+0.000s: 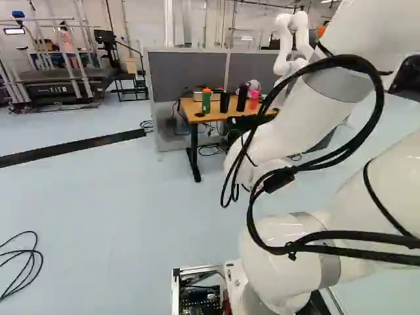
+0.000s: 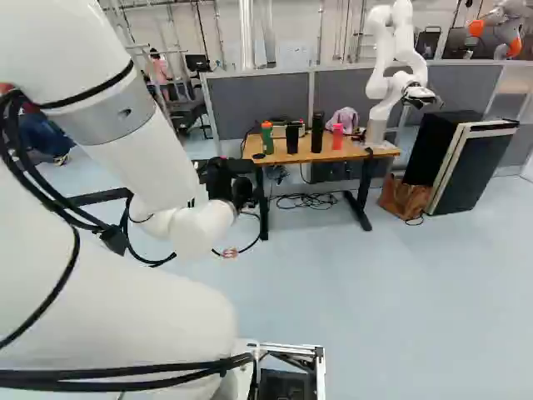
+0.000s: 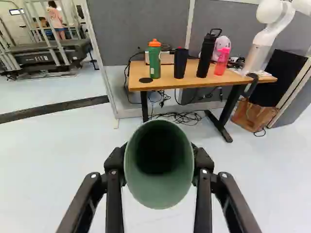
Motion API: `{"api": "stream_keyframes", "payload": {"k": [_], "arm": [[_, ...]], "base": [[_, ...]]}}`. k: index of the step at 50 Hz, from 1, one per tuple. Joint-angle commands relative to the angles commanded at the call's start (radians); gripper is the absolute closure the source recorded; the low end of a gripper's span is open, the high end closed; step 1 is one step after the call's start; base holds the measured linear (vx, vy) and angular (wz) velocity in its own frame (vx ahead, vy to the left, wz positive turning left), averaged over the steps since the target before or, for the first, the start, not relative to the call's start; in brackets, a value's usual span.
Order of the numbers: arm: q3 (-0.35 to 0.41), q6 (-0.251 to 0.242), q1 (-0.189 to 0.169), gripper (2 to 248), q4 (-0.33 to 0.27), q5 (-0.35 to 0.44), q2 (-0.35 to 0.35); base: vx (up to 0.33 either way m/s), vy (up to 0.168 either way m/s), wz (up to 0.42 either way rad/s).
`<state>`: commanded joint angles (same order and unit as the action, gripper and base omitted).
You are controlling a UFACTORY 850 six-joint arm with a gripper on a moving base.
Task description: Place the green cup on the table
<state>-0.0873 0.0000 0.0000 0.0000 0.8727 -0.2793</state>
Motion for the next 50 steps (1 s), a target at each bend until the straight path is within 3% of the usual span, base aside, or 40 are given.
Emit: {"api": "stream_keyframes", "payload": {"k": [13, 33, 50], "arm": [[0.0, 0.0, 0.0, 122, 0.0, 0.0, 0.0], [0.0, 0.0, 0.0, 122, 0.0, 0.0, 0.0], [0.0, 0.0, 0.0, 122, 0.0, 0.0, 0.0]], "base": [[0.119, -0.003, -0.011], [0.315, -0.001, -0.035], [0.221, -0.098, 0.003]]}}
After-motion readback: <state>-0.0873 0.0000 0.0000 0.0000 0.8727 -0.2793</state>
